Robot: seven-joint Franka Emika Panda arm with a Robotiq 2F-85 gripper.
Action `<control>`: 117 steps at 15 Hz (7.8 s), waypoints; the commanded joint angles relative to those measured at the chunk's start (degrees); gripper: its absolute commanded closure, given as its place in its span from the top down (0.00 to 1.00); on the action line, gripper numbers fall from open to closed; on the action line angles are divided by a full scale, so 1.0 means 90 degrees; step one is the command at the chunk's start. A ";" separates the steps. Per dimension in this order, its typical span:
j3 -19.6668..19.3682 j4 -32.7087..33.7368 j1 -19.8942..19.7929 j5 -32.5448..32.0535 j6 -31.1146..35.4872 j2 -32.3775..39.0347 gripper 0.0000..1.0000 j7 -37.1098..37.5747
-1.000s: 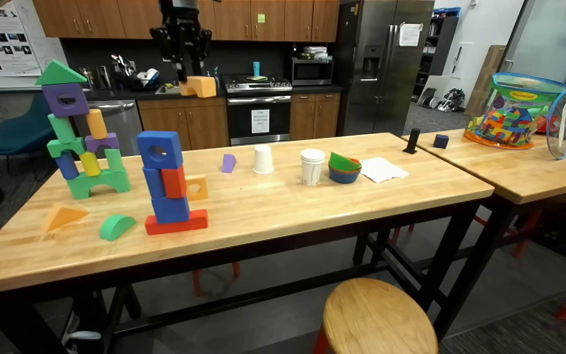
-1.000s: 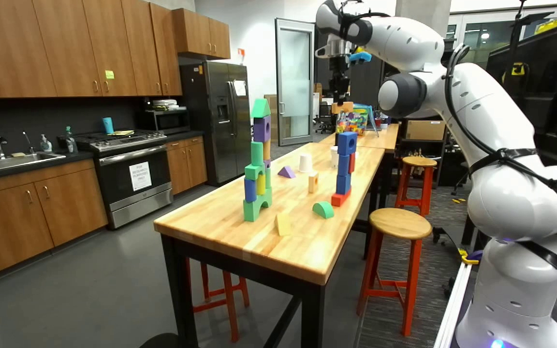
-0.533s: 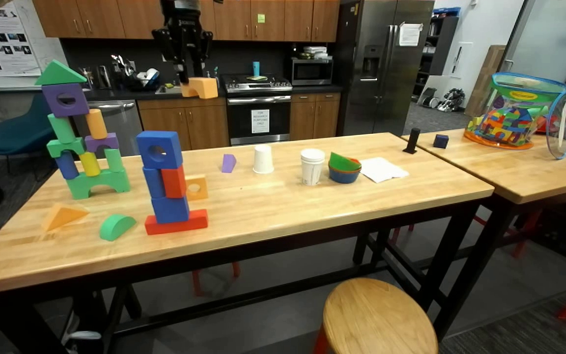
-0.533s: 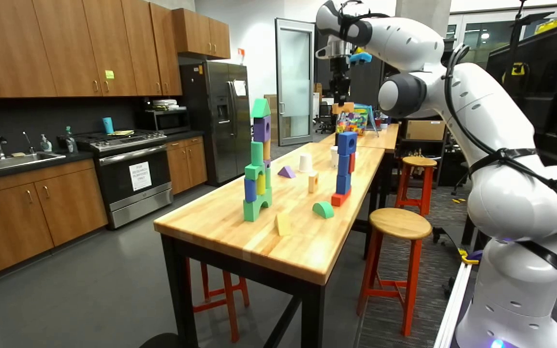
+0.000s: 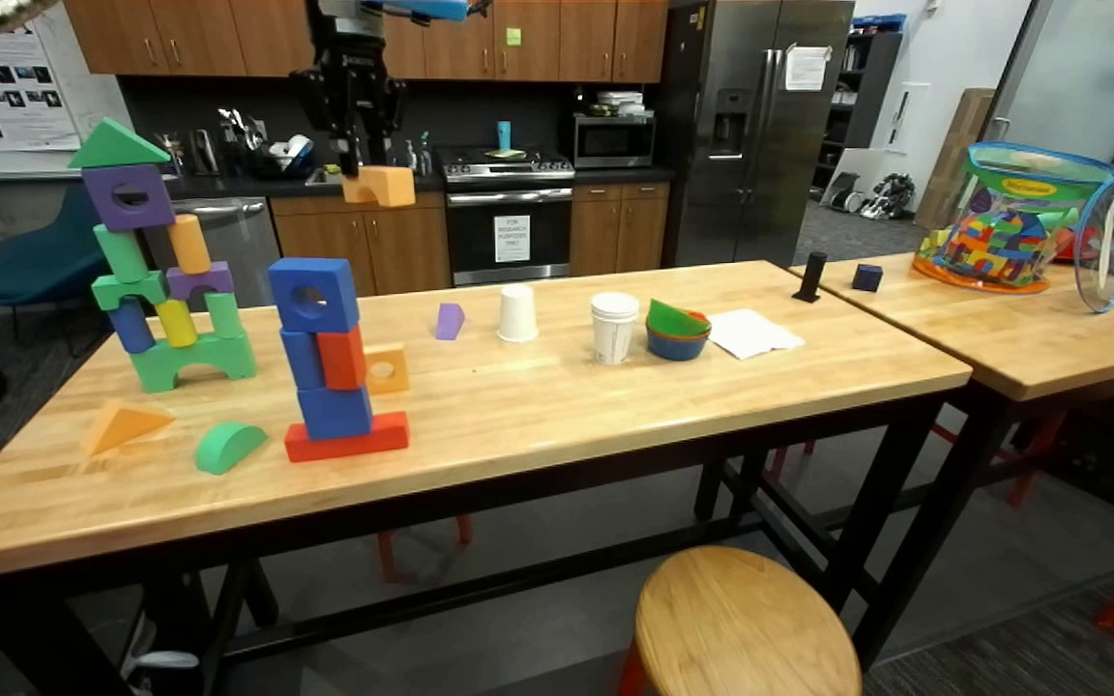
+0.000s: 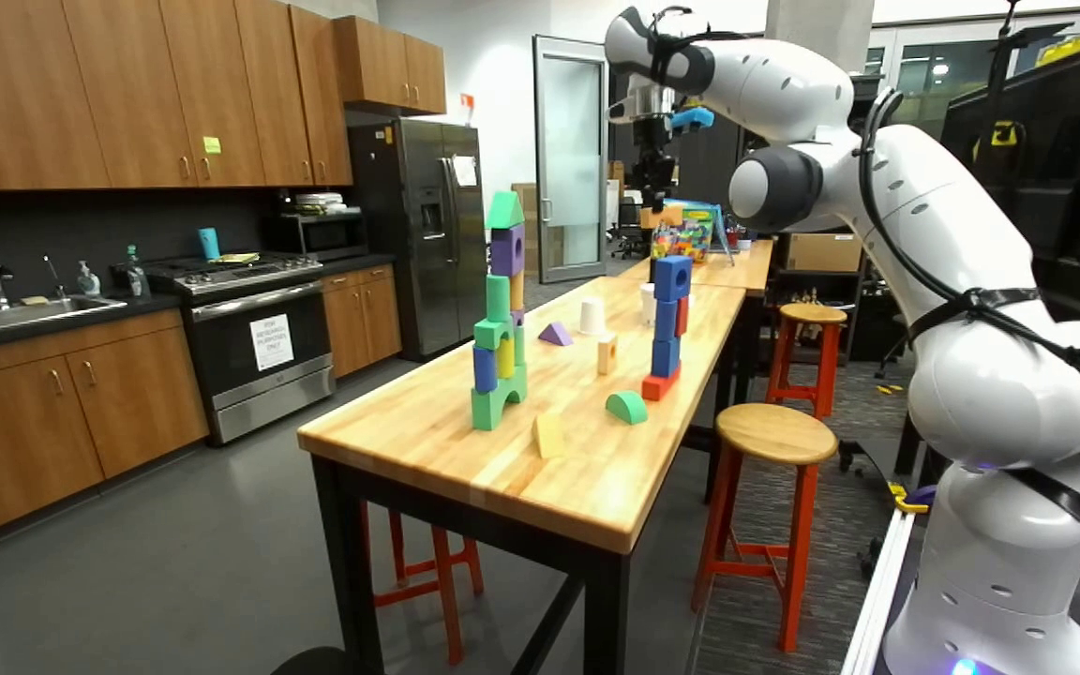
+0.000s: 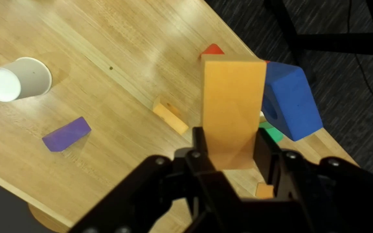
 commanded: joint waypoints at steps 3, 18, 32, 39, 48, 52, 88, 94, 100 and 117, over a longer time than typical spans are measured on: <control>-0.0233 0.0158 0.0759 -0.0735 -0.0461 0.0160 0.15 -0.0470; -0.0674 -0.0025 0.0541 -0.1444 -0.0210 -0.0013 0.15 -0.1418; -0.0697 -0.0169 0.0131 -0.1349 0.0338 -0.0461 0.15 -0.1711; -0.0651 -0.0165 -0.0171 -0.1145 0.0281 -0.0503 0.15 -0.1697; -0.0713 0.0041 -0.0142 -0.1204 0.0252 -0.0280 0.15 -0.1715; -0.0768 0.0068 -0.0142 -0.1302 0.0277 -0.0230 0.15 -0.1794; -0.0720 -0.0058 -0.2376 -0.1055 0.1774 -0.1110 0.15 -0.6348; 0.0166 -0.0024 -0.1792 -0.2062 0.1911 -0.1378 0.15 -0.6897; 0.0033 -0.0147 -0.1042 -0.1802 0.1682 -0.1501 0.15 -0.6430; -0.0420 0.0105 -0.1106 -0.0624 0.0366 -0.1239 0.15 -0.3749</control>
